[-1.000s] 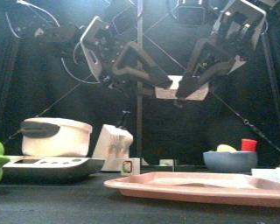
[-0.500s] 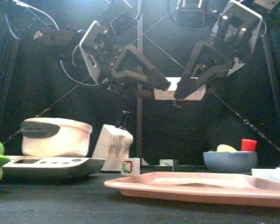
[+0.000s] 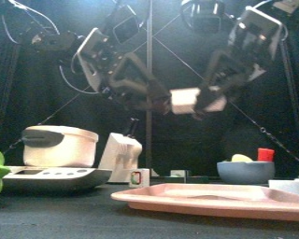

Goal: Hand over rice

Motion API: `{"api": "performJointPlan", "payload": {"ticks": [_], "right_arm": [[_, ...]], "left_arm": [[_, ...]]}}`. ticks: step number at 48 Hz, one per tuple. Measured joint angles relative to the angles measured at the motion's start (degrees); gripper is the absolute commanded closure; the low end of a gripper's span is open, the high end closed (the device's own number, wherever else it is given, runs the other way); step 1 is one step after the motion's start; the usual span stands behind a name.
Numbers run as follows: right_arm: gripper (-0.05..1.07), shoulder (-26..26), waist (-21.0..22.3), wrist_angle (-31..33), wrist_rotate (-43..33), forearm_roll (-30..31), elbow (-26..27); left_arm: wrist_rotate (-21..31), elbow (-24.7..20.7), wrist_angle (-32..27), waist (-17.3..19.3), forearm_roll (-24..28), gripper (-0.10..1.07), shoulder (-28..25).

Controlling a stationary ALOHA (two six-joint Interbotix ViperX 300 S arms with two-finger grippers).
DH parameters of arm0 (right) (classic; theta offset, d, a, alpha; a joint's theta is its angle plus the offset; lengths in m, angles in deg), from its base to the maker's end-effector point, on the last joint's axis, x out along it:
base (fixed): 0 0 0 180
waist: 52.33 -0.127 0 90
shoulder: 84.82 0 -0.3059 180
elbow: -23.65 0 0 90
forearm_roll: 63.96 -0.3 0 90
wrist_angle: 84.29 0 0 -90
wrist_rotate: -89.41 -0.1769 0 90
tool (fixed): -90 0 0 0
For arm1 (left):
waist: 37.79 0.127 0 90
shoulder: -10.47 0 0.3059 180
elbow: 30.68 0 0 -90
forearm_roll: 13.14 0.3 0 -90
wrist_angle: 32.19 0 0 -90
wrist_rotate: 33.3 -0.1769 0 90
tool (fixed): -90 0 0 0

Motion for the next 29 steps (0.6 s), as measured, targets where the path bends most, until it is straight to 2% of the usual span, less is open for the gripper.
{"api": "performJointPlan", "payload": {"ticks": [22,29], "right_arm": [[0.53,-0.1,0.0,0.2,-0.4,-1.0,0.0],[0.53,-0.2,-0.2,0.6,-0.8,-4.8,-0.4]], "left_arm": [[0.2,0.0,0.0,0.4,0.0,0.04,0.0],[0.0,0.0,0.0,0.4,-0.3,0.04,0.0]]}}
